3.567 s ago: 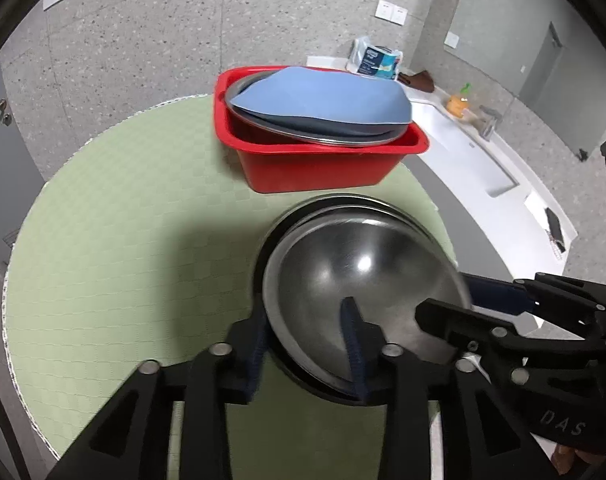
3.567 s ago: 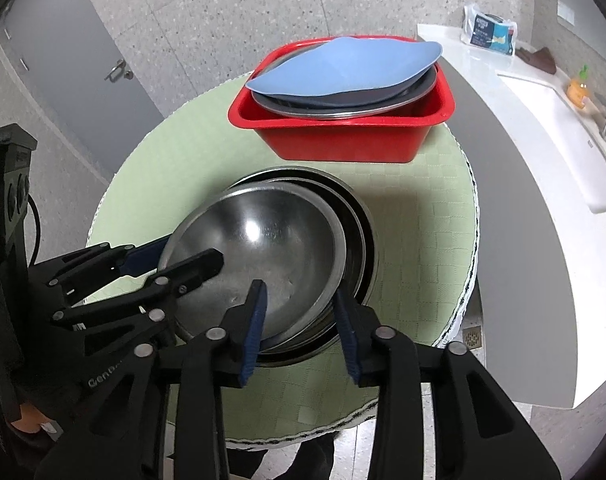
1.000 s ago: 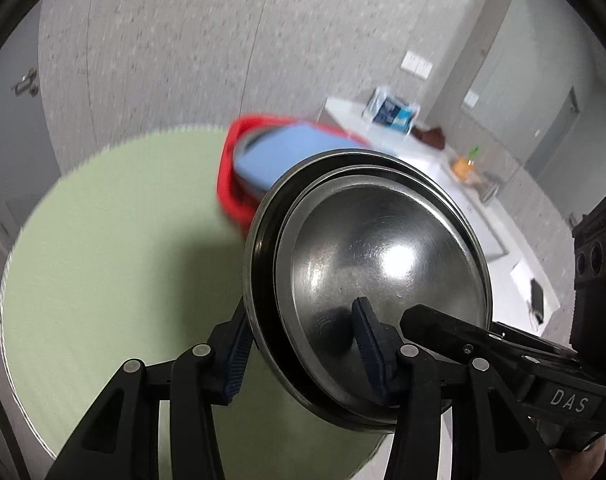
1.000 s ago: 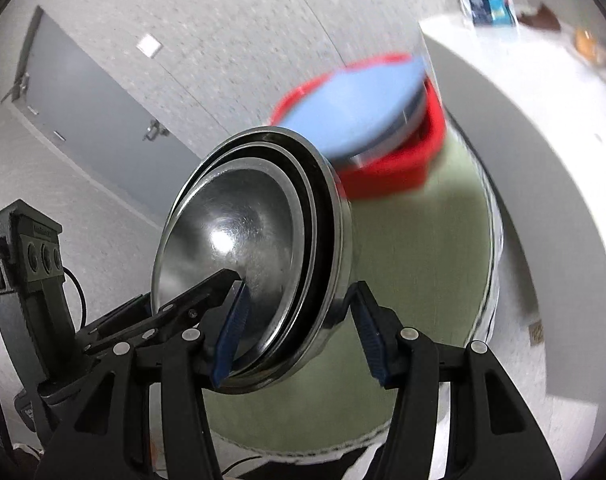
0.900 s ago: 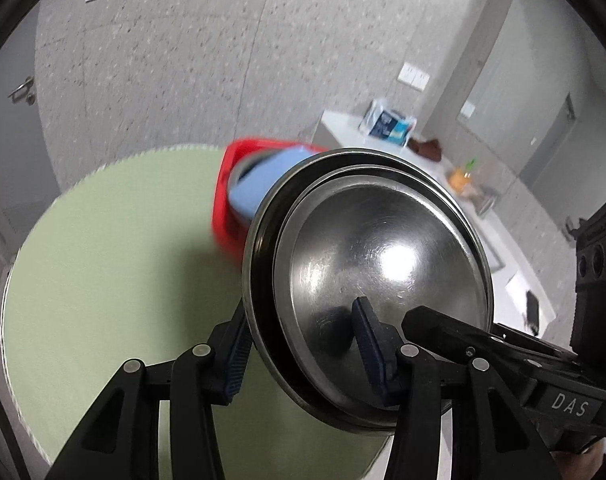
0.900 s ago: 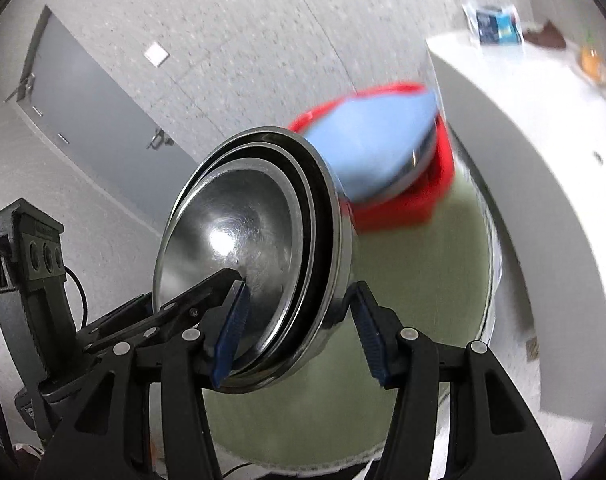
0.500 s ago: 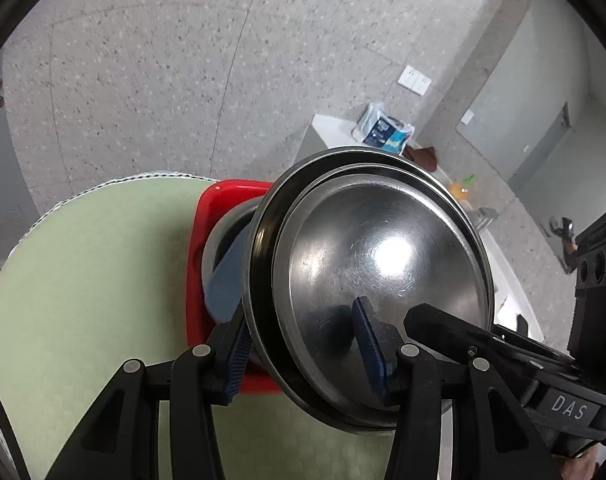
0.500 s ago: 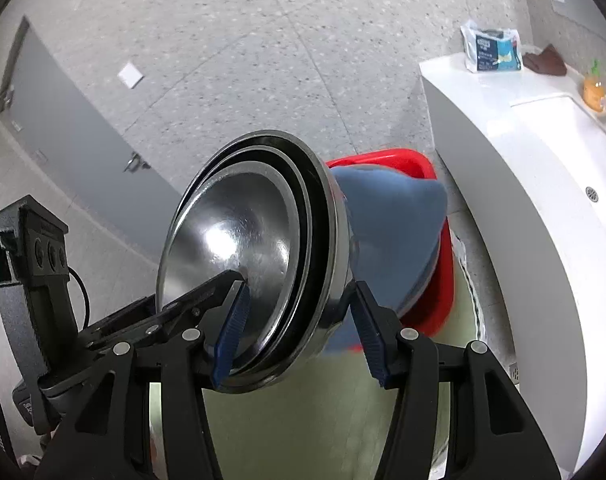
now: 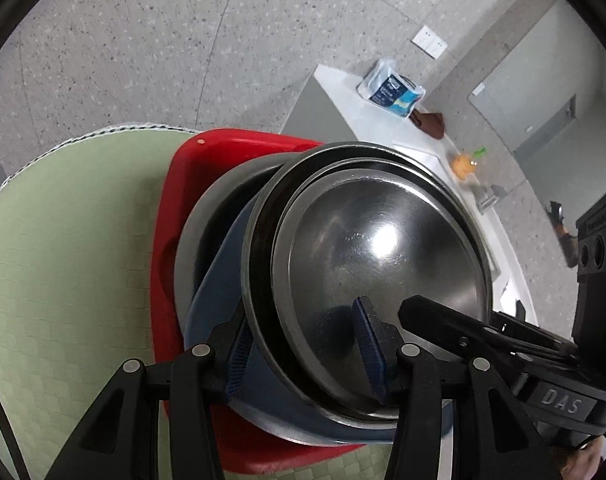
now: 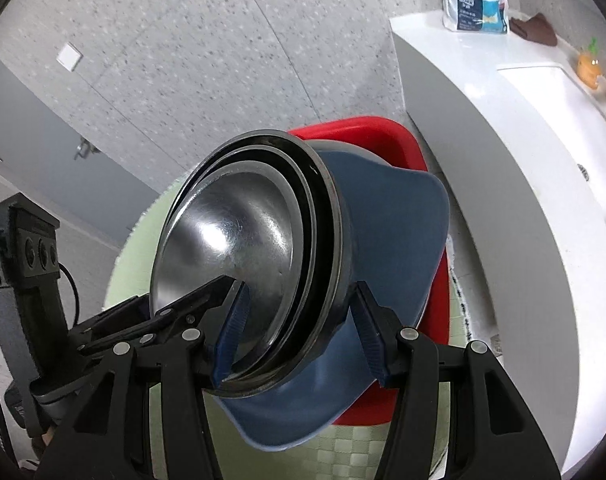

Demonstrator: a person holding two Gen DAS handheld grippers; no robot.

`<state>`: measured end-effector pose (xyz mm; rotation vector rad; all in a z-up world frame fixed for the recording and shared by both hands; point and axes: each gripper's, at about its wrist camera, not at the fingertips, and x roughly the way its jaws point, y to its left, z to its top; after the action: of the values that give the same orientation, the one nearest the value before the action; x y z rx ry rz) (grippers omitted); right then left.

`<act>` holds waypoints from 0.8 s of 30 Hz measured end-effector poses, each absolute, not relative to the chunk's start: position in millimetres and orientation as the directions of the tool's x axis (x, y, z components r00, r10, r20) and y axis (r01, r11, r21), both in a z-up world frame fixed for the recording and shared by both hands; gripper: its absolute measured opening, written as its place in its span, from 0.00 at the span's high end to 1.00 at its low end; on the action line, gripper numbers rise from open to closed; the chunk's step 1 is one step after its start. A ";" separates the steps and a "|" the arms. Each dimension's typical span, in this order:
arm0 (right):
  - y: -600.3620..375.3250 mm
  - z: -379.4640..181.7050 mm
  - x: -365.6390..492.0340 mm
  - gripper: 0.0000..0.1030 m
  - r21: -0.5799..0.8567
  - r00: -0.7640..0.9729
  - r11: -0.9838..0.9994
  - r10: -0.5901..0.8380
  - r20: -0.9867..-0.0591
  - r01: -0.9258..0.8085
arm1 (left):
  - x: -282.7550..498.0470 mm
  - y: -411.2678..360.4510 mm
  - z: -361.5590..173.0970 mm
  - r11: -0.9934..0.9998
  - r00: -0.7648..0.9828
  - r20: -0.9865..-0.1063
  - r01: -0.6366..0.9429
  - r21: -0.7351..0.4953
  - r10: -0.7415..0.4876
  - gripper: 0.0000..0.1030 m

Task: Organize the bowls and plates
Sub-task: 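Carry the bowl stack with both grippers over the blue plate in the red basin, then lower the bowl stack onto the blue plate and open both grippers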

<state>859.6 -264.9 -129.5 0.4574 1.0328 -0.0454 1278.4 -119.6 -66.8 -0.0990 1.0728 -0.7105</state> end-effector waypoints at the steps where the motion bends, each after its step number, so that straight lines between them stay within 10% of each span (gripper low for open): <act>1: -266.0 -130.9 861.1 0.48 0.336 0.514 0.907 0.168 -0.841 0.254 | 1280.7 -121.7 -67.0 0.777 0.284 -0.769 0.487 -0.398 -0.572 0.57; 9: -270.9 -124.3 867.7 0.39 0.303 0.521 0.913 0.125 -0.845 0.273 | 1268.8 -132.1 -68.2 0.778 0.296 -0.773 0.508 -0.370 -0.561 0.48; 16: -274.6 -112.1 859.0 0.29 0.315 0.564 0.909 0.114 -0.818 0.273 | 1252.5 -126.6 -59.6 0.780 0.343 -0.744 0.506 -0.369 -0.574 0.13; 24: -271.8 -99.4 837.3 0.27 0.334 0.607 0.913 0.130 -0.784 0.234 | 1205.1 -97.0 -45.3 0.820 0.434 -0.729 0.479 -0.311 -0.530 0.12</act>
<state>837.3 -271.8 -99.4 0.4310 0.9241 -0.0622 1205.1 -97.0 -45.3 -0.0605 0.9294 -0.6290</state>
